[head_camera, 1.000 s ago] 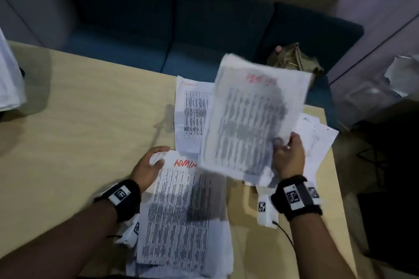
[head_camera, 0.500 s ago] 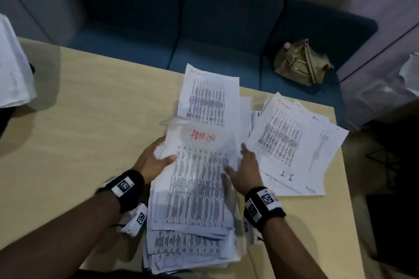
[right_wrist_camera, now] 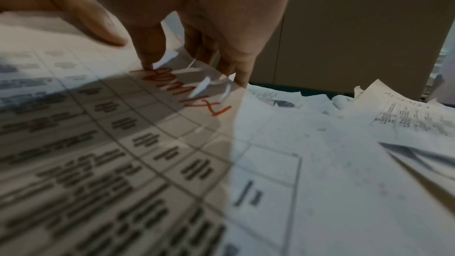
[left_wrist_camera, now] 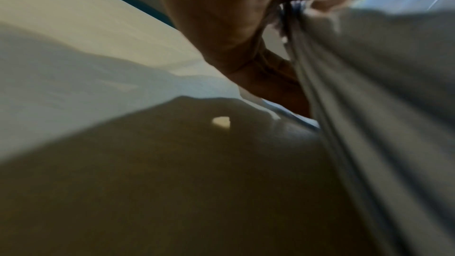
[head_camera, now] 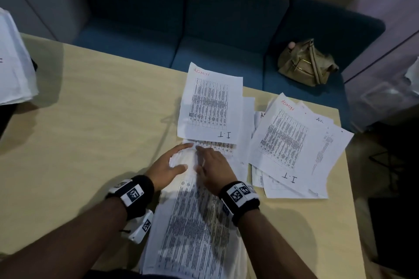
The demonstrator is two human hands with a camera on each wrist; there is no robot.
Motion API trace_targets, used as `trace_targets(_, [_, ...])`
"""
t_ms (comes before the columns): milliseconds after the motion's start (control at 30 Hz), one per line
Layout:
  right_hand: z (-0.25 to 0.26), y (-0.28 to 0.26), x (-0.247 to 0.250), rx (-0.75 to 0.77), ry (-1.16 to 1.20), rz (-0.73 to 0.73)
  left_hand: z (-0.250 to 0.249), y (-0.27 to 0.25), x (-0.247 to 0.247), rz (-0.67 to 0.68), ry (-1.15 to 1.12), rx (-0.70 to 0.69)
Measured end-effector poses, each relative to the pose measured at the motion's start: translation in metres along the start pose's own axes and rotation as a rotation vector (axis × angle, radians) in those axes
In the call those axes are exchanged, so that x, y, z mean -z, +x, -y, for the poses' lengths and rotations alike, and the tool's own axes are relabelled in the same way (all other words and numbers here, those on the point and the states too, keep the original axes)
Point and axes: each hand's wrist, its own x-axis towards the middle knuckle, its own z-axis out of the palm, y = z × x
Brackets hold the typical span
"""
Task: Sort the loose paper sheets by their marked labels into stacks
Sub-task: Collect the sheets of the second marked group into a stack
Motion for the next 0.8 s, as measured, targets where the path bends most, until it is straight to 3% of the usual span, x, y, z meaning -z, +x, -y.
trace_targets(167, [-0.014, 0.009, 0.019, 0.028, 0.066, 0.015, 0.005, 0.002, 0.004, 0.041, 0.024, 0.035])
trace_targets(233, [-0.029, 0.017, 0.031, -0.143, 0.018, -0.056, 0.007, 0.004, 0.008, 0.050, 0.055, 0.043])
trace_targets(300, [-0.046, 0.027, 0.038, -0.417, 0.030, -0.117, 0.009, 0.004, 0.011, 0.058, 0.097, 0.063])
trace_targets(367, [-0.058, 0.038, 0.041, -0.579, 0.022, -0.081, 0.014, 0.003, 0.015, 0.039, 0.106, 0.059])
trace_targets(500, [-0.060, 0.055, 0.045, -0.685, 0.062, -0.142, 0.023, -0.004, 0.029, -0.005, 0.055, 0.061])
trace_targets(667, [-0.053, 0.074, 0.035, -0.884, 0.197, -0.189, 0.021, -0.007, 0.027, 0.045, 0.144, 0.060])
trace_targets(800, [-0.051, 0.078, 0.031, -0.898, 0.394, -0.241, 0.020, -0.005, 0.029, 0.059, 0.203, 0.073])
